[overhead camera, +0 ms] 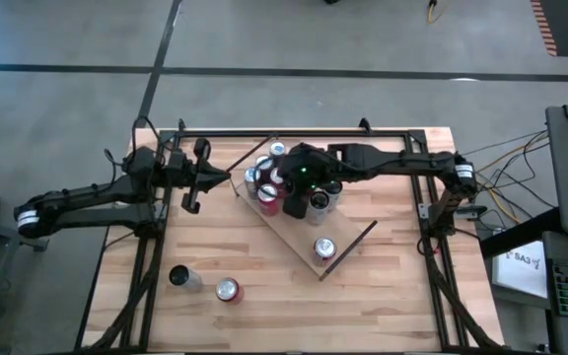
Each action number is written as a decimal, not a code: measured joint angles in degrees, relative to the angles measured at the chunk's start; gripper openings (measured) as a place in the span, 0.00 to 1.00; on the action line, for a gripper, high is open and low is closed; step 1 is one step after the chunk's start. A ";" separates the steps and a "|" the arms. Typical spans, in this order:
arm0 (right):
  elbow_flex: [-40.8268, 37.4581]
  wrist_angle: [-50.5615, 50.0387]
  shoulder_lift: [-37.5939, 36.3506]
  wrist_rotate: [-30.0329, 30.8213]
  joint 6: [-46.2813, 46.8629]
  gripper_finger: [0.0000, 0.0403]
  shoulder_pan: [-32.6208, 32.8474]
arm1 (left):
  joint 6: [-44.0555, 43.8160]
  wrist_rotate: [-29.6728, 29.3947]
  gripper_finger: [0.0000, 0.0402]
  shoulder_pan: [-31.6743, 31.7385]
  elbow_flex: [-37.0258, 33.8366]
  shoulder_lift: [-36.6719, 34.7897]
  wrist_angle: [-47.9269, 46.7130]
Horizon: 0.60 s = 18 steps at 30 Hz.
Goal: Place canned beverage on shelf
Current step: Put the orange soda can on the shelf aligned with the orange soda can on the shelf
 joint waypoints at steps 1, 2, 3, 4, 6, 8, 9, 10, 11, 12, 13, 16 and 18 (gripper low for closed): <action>0.00 0.81 0.21 0.02 -0.40 0.02 0.06 | -0.02 0.02 0.00 0.00 0.00 -0.04 0.01; 0.00 1.31 0.41 0.04 -0.50 0.02 0.12 | -0.02 0.02 0.00 0.00 0.00 -0.06 0.00; 0.00 1.62 0.49 0.06 -0.50 0.02 0.11 | -0.03 0.02 0.00 0.00 0.00 -0.10 -0.01; 0.00 1.74 0.50 0.06 -0.50 0.02 0.12 | -0.12 0.02 0.00 0.00 0.00 -0.10 -0.03; 0.00 1.57 0.47 0.11 -0.50 0.02 0.29 | -0.78 0.02 0.00 -0.28 0.00 -0.08 -0.02; -0.02 1.54 -0.04 0.08 -0.48 0.02 0.75 | -1.17 0.02 0.00 -0.66 0.00 -0.06 -0.04; -0.02 1.54 -0.39 0.06 -0.46 0.02 0.95 | -1.20 0.03 0.00 -0.87 0.00 -0.07 -0.04; -0.02 1.74 -0.74 0.08 -0.48 0.02 1.28 | -1.18 0.04 0.00 -0.98 0.00 -0.13 -0.04; -0.02 2.05 -1.07 0.10 -0.50 0.02 1.57 | -1.18 0.04 0.00 -1.01 0.00 -0.18 -0.02; 0.00 2.18 -1.29 0.28 -0.49 0.02 1.81 | -1.20 0.04 0.00 -1.01 0.04 -0.19 -0.02; 0.00 2.28 -1.36 0.69 -0.48 0.02 2.06 | -1.23 0.04 0.00 -0.98 0.14 -0.19 -0.03; -0.22 4.03 -0.96 3.81 -0.48 0.02 2.85 | -1.33 0.03 0.00 -0.98 0.38 -0.19 0.00; -0.37 6.59 -0.13 6.02 -0.50 0.02 3.08 | -1.35 0.02 0.00 -0.98 0.39 -0.19 0.00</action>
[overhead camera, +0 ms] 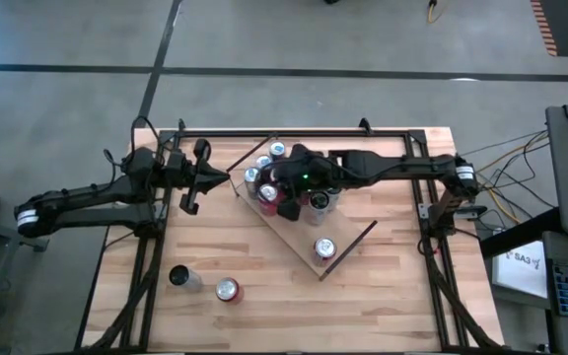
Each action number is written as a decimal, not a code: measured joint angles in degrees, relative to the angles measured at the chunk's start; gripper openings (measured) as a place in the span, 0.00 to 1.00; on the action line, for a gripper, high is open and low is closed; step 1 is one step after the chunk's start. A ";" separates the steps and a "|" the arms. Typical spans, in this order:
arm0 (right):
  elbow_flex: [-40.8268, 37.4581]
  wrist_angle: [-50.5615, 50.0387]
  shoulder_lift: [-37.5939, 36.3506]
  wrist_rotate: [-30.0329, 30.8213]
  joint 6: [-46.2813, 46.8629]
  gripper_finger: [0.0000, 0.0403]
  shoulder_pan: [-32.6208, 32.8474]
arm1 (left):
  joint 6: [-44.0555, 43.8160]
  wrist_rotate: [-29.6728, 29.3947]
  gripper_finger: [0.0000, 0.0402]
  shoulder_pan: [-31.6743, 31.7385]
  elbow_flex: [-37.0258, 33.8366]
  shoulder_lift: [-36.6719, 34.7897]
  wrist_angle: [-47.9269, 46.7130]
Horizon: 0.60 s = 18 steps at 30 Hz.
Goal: Place canned beverage on shelf
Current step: Put the orange soda can on the shelf aligned with the orange soda can on the shelf
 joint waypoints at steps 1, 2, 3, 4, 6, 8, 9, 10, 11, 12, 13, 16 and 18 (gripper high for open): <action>0.00 1.28 0.47 0.51 0.01 0.02 0.00 | -0.02 0.00 0.00 0.00 0.00 -0.02 -0.01; 0.00 2.34 0.95 0.54 0.01 0.02 0.00 | -0.02 0.02 0.00 0.00 0.00 -0.02 -0.02; -0.02 3.46 1.55 0.56 0.02 0.02 0.00 | -0.05 0.01 0.00 0.00 0.00 -0.04 0.00; -0.02 4.87 2.18 0.58 0.02 0.02 -0.02 | -0.20 0.02 0.00 0.00 0.00 -0.08 -0.01; -0.02 7.19 3.33 0.58 0.02 0.02 -0.19 | -0.26 0.02 0.00 0.00 0.00 -0.16 -0.02; 0.00 9.10 4.49 0.58 0.09 0.02 -0.42 | -0.26 0.02 0.00 0.00 0.00 -0.33 -0.02; 0.21 9.70 5.07 0.60 0.23 0.02 -0.63 | -0.26 0.02 0.00 0.00 0.00 -0.43 -0.04; 0.24 10.73 5.59 0.59 0.67 0.02 -0.81 | -0.26 0.02 0.00 0.00 0.00 -0.55 -0.04; 0.24 11.77 6.18 0.60 0.95 0.02 -1.01 | -0.26 0.02 0.00 0.00 0.00 -0.69 -0.04; 0.24 12.83 6.58 0.66 1.31 0.02 -1.26 | -0.26 0.02 0.00 0.00 0.00 -0.84 -0.04; 0.24 13.85 6.95 0.67 1.72 0.02 -1.47 | -0.26 0.02 0.00 0.00 0.00 -1.04 -0.07; 0.31 16.34 7.93 0.74 3.25 0.02 -2.06 | -0.26 0.35 0.00 0.00 0.00 -1.91 -0.31; 0.39 17.90 8.66 0.77 4.19 0.02 -2.34 | -0.25 0.47 0.00 0.00 0.00 -2.79 -1.13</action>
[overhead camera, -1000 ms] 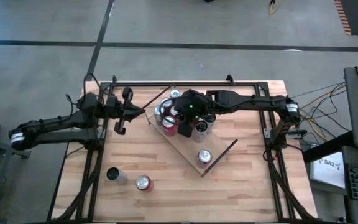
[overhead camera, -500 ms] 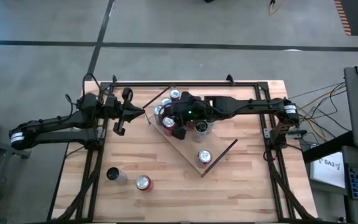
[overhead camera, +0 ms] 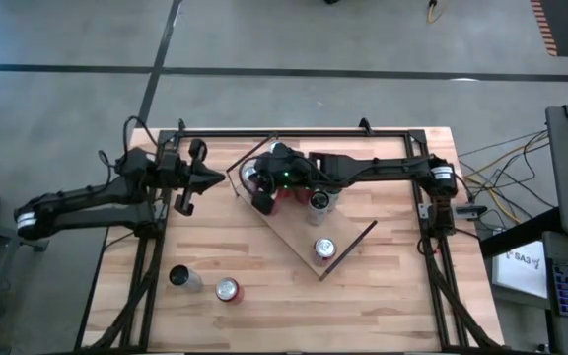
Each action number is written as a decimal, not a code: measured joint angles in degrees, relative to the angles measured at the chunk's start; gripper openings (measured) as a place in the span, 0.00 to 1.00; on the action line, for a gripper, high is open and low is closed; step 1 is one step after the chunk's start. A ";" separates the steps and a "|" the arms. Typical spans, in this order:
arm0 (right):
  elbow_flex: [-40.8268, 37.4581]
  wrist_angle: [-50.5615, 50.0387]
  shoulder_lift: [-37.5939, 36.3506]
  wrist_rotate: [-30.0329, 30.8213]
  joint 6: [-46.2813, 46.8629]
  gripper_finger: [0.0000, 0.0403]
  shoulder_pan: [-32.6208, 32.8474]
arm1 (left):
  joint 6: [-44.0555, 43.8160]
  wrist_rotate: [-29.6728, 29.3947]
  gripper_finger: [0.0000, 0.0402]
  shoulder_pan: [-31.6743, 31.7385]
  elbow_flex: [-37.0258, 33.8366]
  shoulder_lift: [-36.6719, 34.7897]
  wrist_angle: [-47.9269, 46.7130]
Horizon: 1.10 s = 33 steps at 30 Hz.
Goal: Place canned beverage on shelf
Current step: Put the orange soda can on the shelf aligned with the orange soda can on the shelf
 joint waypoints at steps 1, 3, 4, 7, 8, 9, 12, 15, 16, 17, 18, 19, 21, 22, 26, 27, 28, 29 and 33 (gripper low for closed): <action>0.00 0.26 0.44 0.19 0.16 0.02 -0.10 | 0.01 0.01 0.00 0.00 0.00 -0.62 -0.64; 0.00 0.64 1.00 0.43 0.42 0.02 -0.22 | 0.33 0.01 0.00 0.00 0.00 -1.78 -1.29; 0.00 0.87 1.40 0.95 0.41 0.02 -0.22 | 0.52 0.01 0.00 0.00 0.00 -2.45 -2.11; 0.00 1.59 1.99 1.49 0.53 0.02 -0.35 | 1.13 0.03 0.00 -0.01 -0.03 -4.02 -3.88; 0.00 2.13 2.33 1.53 0.57 0.02 -0.38 | 1.17 0.01 0.00 -0.02 -0.03 -4.44 -4.21; 0.02 2.50 2.51 1.59 0.57 0.02 -0.46 | 1.28 0.01 0.00 -0.02 -0.03 -4.89 -4.79; 0.02 2.82 3.76 3.28 1.02 0.02 -0.46 | 1.34 0.03 0.00 -0.02 -0.04 -5.72 -5.25; 0.02 2.59 5.11 5.66 1.08 0.02 -0.46 | 1.34 0.03 0.00 -0.02 -0.04 -6.12 -5.66; 0.02 2.52 5.49 5.90 1.01 0.02 -0.47 | 1.34 0.02 0.00 -0.02 -0.05 -6.24 -5.94; 0.02 2.54 5.62 5.99 0.98 0.02 -0.48 | 1.34 0.03 0.00 -0.02 -0.09 -6.28 -6.11; 0.02 2.59 5.83 6.40 0.98 0.02 -0.48 | 1.34 0.03 0.00 -0.04 -0.09 -6.28 -6.13; 0.02 2.70 5.99 7.10 0.97 0.02 -0.48 | 1.34 0.03 0.00 -0.04 -0.09 -6.32 -6.21; 0.02 2.63 6.05 7.90 0.96 0.02 -0.48 | 1.53 0.03 0.00 -0.04 -0.09 -6.39 -6.24; 0.02 2.63 6.08 7.91 0.96 0.02 -0.53 | 1.56 0.02 0.00 -0.04 -0.09 -6.39 -6.24; 0.02 2.67 6.08 9.20 0.46 0.02 -0.60 | 1.58 0.02 0.00 -0.04 -0.09 -6.39 -6.26; 0.02 2.67 6.08 9.38 0.08 0.02 -0.62 | 1.58 0.03 0.00 -0.04 -0.09 -6.39 -6.24; 0.02 2.69 6.08 9.42 -0.27 0.02 -0.70 | 1.58 0.03 0.00 -0.04 -0.09 -6.39 -6.25; 0.02 2.80 6.08 9.42 -0.44 0.02 -0.70 | 1.58 0.03 0.00 -0.04 -0.09 -6.39 -6.24; 0.01 4.16 7.37 9.44 -0.52 0.02 -0.75 | 1.61 0.03 0.00 -0.04 -0.11 -6.39 -6.26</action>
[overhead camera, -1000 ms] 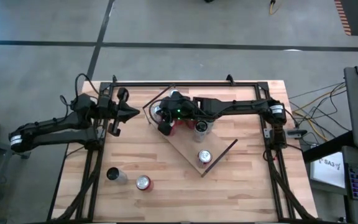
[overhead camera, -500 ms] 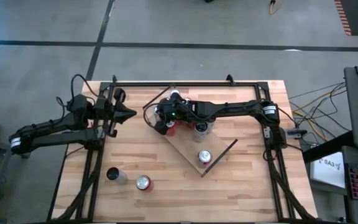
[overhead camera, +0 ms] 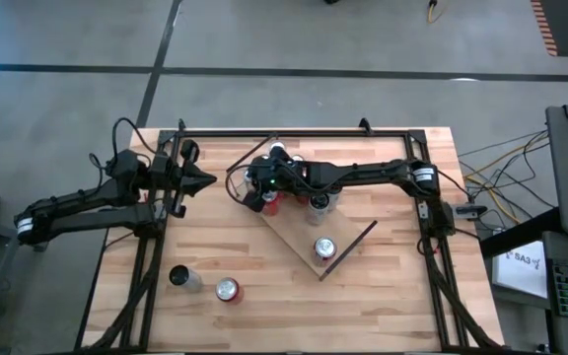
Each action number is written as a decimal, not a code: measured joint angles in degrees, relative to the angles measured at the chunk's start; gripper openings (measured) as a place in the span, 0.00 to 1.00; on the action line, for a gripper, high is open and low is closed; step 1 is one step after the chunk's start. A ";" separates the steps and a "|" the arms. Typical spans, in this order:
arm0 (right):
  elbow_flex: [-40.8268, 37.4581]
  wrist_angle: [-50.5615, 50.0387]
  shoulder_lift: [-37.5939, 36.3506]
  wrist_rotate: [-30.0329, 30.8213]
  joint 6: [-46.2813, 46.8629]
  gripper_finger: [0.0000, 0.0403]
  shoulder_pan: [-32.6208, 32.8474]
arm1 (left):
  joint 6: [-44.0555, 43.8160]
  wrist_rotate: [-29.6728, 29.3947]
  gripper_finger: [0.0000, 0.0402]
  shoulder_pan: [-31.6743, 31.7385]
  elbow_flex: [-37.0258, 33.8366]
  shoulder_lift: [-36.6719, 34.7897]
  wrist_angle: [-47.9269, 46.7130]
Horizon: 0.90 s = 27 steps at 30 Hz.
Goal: Place canned beverage on shelf
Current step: Put the orange soda can on the shelf aligned with the orange soda can on the shelf
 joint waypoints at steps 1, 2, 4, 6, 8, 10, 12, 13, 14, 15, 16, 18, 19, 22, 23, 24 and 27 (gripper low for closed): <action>-0.01 0.29 0.58 0.00 -0.02 0.02 0.00 | 0.00 0.00 0.00 0.00 0.00 0.00 0.00; -0.01 1.13 1.07 0.18 -0.06 0.02 0.00 | 0.00 0.00 0.00 0.00 0.00 0.00 0.00; -0.01 1.46 1.51 0.23 -0.06 0.02 0.00 | 0.00 0.00 0.00 -0.01 0.00 -0.02 0.00; -0.01 1.59 1.57 0.15 -0.04 0.02 0.00 | 0.00 0.01 0.00 -0.04 0.00 -0.04 -0.10; 0.01 1.58 1.62 0.02 -0.04 0.02 0.00 | 0.00 0.00 0.00 -0.04 -0.02 -0.04 -0.18; 0.01 1.65 1.61 -0.02 -0.03 0.02 0.02 | 0.00 0.00 0.00 -0.04 -0.02 -0.04 -0.20; 0.01 1.65 1.51 -0.18 -0.02 0.02 0.04 | 0.05 0.01 0.00 -0.04 -0.02 -0.04 -0.18; 0.01 1.59 1.44 -0.46 0.00 0.02 0.04 | 0.20 0.01 0.00 -0.04 -0.02 -0.04 -0.18; 0.01 1.57 1.40 -0.60 0.21 0.02 0.04 | 0.36 0.02 0.00 -0.05 -0.02 -0.04 -0.19; 0.01 1.57 1.40 -0.67 0.32 0.02 0.04 | 0.39 0.01 0.00 -0.09 -0.02 -0.04 -0.18; 0.01 1.55 1.40 -0.70 0.37 0.02 0.04 | 0.39 0.02 0.00 -0.09 -0.03 -0.04 -0.18; 0.01 1.51 1.40 -0.73 0.19 0.02 0.04 | 0.40 0.02 0.00 -0.09 -0.02 -0.04 -0.20; 0.01 1.50 1.40 -0.74 0.12 0.02 0.04 | 0.42 0.02 0.00 -0.09 -0.02 -0.04 -0.18; 0.01 1.55 1.38 -0.72 -0.06 0.02 0.04 | 0.39 0.02 0.00 -0.09 -0.03 -0.04 -0.18; 0.01 1.55 1.30 -0.72 -0.16 0.02 0.04 | 0.39 0.02 0.00 -0.09 -0.03 -0.04 -0.18; -0.01 1.52 1.27 -0.74 -0.61 0.02 0.04 | 0.39 0.02 0.00 -0.09 -0.03 -0.04 -0.18; -0.06 1.35 0.89 -0.84 -1.00 0.02 0.04 | 0.39 0.02 0.00 -0.09 -0.04 -0.04 -0.18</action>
